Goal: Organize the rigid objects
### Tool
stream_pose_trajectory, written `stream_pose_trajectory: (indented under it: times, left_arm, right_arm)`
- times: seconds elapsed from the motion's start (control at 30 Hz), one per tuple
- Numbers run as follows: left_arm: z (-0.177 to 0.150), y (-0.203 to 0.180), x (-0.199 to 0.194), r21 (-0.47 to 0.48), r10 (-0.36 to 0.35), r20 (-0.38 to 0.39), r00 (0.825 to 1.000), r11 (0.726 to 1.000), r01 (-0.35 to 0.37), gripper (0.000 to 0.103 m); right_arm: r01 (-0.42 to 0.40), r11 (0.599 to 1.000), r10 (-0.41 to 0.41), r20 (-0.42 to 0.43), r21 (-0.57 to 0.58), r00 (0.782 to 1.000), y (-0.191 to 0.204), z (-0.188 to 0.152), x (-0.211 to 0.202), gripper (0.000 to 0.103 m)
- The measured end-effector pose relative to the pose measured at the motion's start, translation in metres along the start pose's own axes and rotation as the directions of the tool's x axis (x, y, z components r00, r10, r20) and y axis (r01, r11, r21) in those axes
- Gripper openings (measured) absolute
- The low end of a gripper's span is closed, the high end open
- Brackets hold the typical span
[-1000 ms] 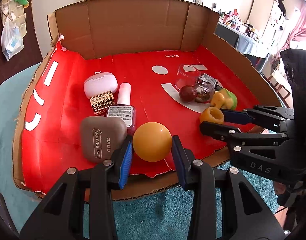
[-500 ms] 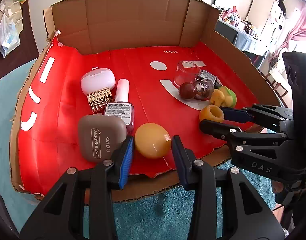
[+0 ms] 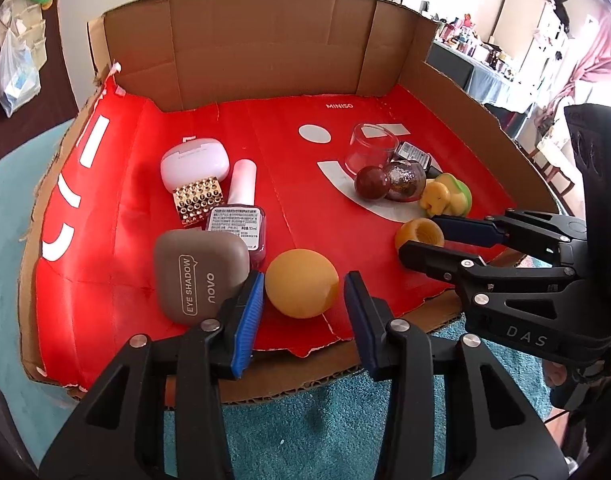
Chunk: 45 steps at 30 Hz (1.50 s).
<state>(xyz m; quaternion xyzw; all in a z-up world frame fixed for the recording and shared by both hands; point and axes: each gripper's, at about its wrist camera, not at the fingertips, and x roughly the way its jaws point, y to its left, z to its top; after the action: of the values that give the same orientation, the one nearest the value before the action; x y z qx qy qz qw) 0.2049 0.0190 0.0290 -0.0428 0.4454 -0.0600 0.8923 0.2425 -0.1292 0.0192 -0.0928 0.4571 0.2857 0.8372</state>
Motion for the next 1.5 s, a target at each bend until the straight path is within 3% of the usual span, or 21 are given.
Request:
stream_pose_trajectory:
  times: [0.2, 0.47, 0.53, 0.77, 0.83, 1.23, 1.5]
  left_arm:
    - [-0.001, -0.007, -0.015, 0.022, 0.025, 0.060, 0.998, 0.999, -0.026, 0.050]
    - [-0.004, -0.010, -0.038, 0.022, 0.081, 0.142, 0.987, 0.996, -0.085, 0.067]
    - [-0.006, -0.012, -0.043, 0.024, 0.104, 0.162, 0.981, 0.994, -0.109, 0.069]
    - [-0.015, -0.015, -0.055, 0.001, 0.175, 0.233, 0.957, 0.984, -0.180, 0.090]
    - [-0.019, -0.015, -0.057, -0.012, 0.187, 0.246, 0.951, 0.982, -0.190, 0.095]
    - [-0.033, -0.003, -0.050, -0.076, 0.214, 0.242, 0.946, 0.977, -0.201, 0.100]
    - [-0.041, 0.004, -0.044, -0.106, 0.223, 0.229, 0.948, 0.973, -0.203, 0.100]
  right_arm:
    - [0.008, 1.000, -0.008, 0.043, -0.008, 0.999, 0.002, -0.004, -0.014, 0.054]
    - [0.039, 0.999, -0.040, 0.160, 0.009, 0.986, 0.003, -0.010, -0.048, 0.057]
    - [0.045, 0.999, -0.048, 0.183, 0.019, 0.982, 0.002, -0.012, -0.055, 0.059]
    - [0.089, 0.994, -0.103, 0.243, 0.065, 0.965, -0.001, -0.019, -0.069, 0.066]
    - [0.107, 0.991, -0.123, 0.258, 0.077, 0.958, -0.001, -0.024, -0.070, 0.072]
    - [0.150, 0.979, -0.185, 0.303, 0.135, 0.935, 0.001, -0.043, -0.072, 0.100]
    - [0.197, 0.969, -0.234, 0.310, 0.147, 0.922, 0.002, -0.053, -0.067, 0.103]
